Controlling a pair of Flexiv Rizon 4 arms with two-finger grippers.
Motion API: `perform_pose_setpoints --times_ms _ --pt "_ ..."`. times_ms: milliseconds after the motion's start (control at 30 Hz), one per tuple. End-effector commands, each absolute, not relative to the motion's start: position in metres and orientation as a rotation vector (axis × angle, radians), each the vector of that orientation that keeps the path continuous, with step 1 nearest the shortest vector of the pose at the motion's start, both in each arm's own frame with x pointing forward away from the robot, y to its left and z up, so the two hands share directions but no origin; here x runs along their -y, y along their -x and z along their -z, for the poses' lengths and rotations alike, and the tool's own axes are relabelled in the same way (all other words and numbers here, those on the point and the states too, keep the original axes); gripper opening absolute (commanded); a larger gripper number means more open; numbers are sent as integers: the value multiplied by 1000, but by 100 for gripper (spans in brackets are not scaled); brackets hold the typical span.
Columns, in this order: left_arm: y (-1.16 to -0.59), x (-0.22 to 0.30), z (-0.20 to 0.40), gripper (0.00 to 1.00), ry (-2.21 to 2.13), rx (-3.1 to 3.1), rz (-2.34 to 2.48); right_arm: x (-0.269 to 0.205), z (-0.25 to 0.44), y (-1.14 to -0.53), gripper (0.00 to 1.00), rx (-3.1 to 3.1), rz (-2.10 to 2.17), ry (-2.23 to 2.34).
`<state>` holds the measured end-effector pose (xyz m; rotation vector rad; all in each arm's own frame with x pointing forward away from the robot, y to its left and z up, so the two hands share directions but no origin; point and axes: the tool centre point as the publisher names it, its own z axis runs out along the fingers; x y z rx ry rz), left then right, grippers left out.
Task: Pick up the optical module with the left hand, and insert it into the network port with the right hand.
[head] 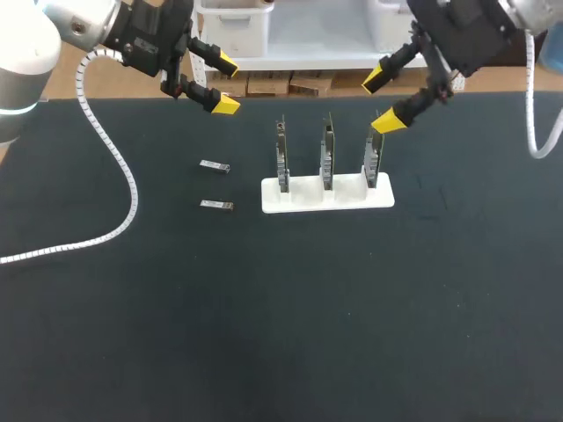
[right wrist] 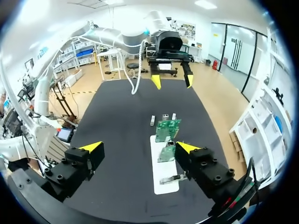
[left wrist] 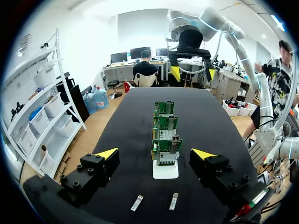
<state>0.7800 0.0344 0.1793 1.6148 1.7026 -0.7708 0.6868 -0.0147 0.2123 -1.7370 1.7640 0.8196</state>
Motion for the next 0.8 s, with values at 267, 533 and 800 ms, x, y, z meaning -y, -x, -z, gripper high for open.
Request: perform_pose_setpoints --times_ms 267,533,800 --pt "-781 -34 -181 100 -1619 -1710 770 23 -217 -692 100 -1791 -839 1798" --pt "-781 -34 -181 100 -1619 -1710 770 28 -214 -687 100 -1824 -844 1758" --pt "-781 -34 -181 100 -1619 -1710 770 27 -213 -687 100 -1825 -862 1754"
